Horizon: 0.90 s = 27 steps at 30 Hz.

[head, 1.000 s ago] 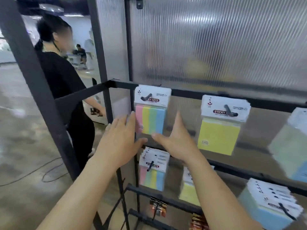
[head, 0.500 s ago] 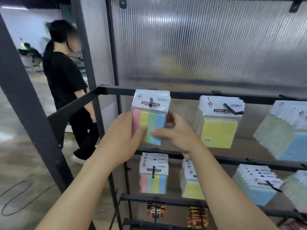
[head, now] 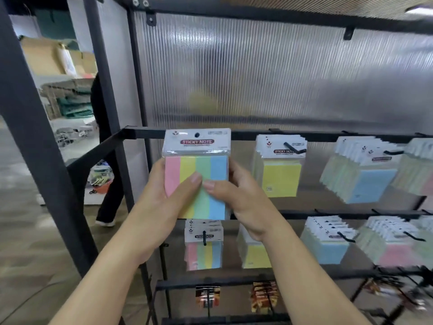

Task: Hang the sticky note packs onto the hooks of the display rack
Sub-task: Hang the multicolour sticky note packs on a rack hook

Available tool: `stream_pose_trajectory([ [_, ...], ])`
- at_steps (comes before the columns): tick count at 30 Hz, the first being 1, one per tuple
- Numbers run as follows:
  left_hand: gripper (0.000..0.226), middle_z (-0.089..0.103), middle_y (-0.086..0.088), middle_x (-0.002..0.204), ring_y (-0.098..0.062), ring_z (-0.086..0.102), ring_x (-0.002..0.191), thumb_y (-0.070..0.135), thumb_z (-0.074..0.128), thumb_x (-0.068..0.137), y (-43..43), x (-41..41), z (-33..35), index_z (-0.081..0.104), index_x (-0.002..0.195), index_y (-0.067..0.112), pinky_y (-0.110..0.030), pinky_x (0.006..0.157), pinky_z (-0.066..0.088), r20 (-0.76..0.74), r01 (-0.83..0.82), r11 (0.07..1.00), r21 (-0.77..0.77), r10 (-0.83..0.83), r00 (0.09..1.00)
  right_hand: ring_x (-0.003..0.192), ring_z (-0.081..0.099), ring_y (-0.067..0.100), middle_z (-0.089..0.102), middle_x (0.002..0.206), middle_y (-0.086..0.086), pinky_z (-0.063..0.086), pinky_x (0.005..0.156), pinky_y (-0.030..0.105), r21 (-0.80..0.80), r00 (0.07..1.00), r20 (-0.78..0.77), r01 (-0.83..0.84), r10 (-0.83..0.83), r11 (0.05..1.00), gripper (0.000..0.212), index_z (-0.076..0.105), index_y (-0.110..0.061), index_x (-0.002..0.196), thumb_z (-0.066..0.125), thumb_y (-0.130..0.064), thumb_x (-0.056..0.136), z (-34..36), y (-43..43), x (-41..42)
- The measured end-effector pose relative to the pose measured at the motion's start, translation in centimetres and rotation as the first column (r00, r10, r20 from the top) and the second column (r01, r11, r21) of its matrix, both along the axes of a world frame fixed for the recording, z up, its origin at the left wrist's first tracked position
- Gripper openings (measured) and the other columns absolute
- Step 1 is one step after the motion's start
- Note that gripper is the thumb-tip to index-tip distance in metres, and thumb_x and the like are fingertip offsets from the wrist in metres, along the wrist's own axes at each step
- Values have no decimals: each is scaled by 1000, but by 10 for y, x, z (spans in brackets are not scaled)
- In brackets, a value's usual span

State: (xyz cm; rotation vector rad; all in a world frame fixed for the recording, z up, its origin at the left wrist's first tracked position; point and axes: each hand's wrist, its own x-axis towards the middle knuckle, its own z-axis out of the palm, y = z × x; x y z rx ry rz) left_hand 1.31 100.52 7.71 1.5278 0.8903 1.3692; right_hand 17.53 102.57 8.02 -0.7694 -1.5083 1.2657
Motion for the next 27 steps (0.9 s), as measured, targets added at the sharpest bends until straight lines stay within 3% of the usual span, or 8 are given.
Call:
stream_pose_trajectory([
  [8, 51, 70, 12, 116, -7, 67, 107, 43, 66, 79, -34, 5, -9, 48, 126, 34, -16, 82, 53, 125, 71, 997, 37, -75, 989, 111, 63, 26, 64, 123, 10, 52, 93, 46, 61, 997, -75, 18, -14, 998, 66, 50, -13, 128, 66, -39, 70, -3, -39, -3],
  [15, 55, 71, 12, 113, -11, 69, 105, 42, 72, 79, -47, 36, -46, 48, 128, 34, -23, 78, 57, 191, 227, 957, -181, -192, 963, 113, 63, 29, 65, 123, 11, 52, 93, 45, -118, 979, -150, 121, -138, 986, 66, 51, -12, 131, 65, -41, 73, -50, -74, 21],
  [22, 65, 71, 1, 119, -18, 68, 109, 40, 70, 75, -57, 94, -91, 52, 135, 23, -36, 94, 54, 243, 449, 808, -381, -381, 892, 109, 65, 28, 68, 117, 10, 50, 94, 48, -302, 930, -61, 328, -362, 895, 63, 57, -18, 126, 67, -49, 72, -87, -118, 74],
  [27, 69, 69, 1, 125, -21, 65, 116, 45, 77, 74, -64, 148, -109, 52, 135, 25, -47, 106, 43, 220, 547, 703, -455, -507, 834, 102, 68, 23, 71, 111, 8, 55, 77, 29, -359, 873, -29, 445, -487, 820, 47, 63, -16, 120, 60, -43, 82, -99, -150, 124],
])
